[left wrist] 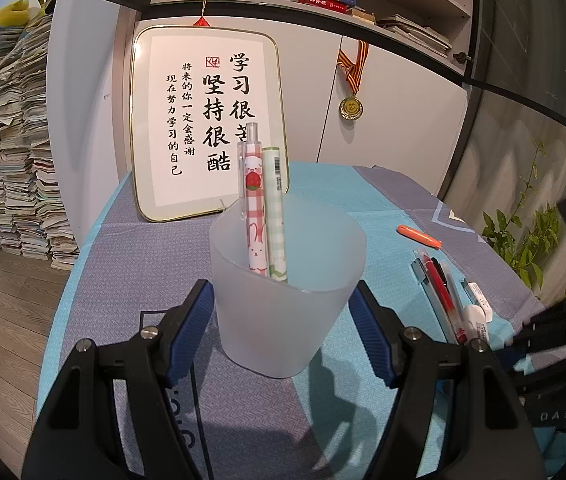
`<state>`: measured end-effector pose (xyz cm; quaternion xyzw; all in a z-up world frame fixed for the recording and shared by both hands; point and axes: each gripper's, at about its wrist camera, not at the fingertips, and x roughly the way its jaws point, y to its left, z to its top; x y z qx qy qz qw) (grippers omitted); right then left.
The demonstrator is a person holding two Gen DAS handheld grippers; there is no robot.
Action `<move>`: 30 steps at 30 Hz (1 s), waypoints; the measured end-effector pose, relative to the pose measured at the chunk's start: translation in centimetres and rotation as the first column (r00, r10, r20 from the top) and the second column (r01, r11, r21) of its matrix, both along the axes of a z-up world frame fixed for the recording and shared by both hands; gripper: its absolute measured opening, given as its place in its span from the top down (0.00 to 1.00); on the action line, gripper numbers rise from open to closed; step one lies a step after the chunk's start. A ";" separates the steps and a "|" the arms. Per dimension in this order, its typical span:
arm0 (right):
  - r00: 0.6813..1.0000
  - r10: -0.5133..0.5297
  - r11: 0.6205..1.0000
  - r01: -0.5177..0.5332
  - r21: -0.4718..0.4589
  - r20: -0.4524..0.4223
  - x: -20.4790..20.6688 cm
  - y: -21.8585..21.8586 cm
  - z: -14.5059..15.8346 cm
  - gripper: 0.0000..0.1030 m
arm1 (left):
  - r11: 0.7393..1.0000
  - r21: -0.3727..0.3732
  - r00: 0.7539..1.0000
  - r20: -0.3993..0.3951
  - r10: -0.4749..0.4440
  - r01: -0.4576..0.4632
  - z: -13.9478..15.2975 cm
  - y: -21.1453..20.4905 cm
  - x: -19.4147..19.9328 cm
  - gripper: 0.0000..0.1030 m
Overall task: Organize stationery
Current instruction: 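Return the right gripper to the pens and grasp the blue pen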
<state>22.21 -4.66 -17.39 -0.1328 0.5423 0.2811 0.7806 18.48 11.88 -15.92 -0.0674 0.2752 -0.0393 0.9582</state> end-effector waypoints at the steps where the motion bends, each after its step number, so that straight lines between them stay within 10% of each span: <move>1: 1.000 0.001 1.000 -0.001 -0.004 0.023 0.3 0.4 0.3 0.77 | 1.000 -0.001 1.000 0.000 0.000 0.000 0.0 0.0 0.0 0.33; 3: 0.997 0.021 1.000 -0.021 -0.007 0.070 0.9 1.4 0.9 0.63 | 1.000 0.001 1.000 0.000 0.000 0.000 0.0 0.0 0.0 0.33; 17: 0.996 0.064 0.996 -0.059 -0.070 0.069 3.4 4.9 -1.5 0.62 | 1.000 0.001 1.000 0.000 0.000 0.000 0.0 0.0 0.0 0.33; 21: 0.994 0.062 0.996 -0.056 -0.064 0.087 3.5 4.7 -1.2 0.86 | 1.000 0.000 1.000 -0.001 -0.001 0.001 0.0 0.0 0.0 0.33; 30: 0.986 -0.043 0.998 0.034 0.057 0.159 2.7 1.9 3.0 0.86 | 1.000 -0.004 1.000 -0.002 0.000 0.000 0.0 0.1 0.0 0.33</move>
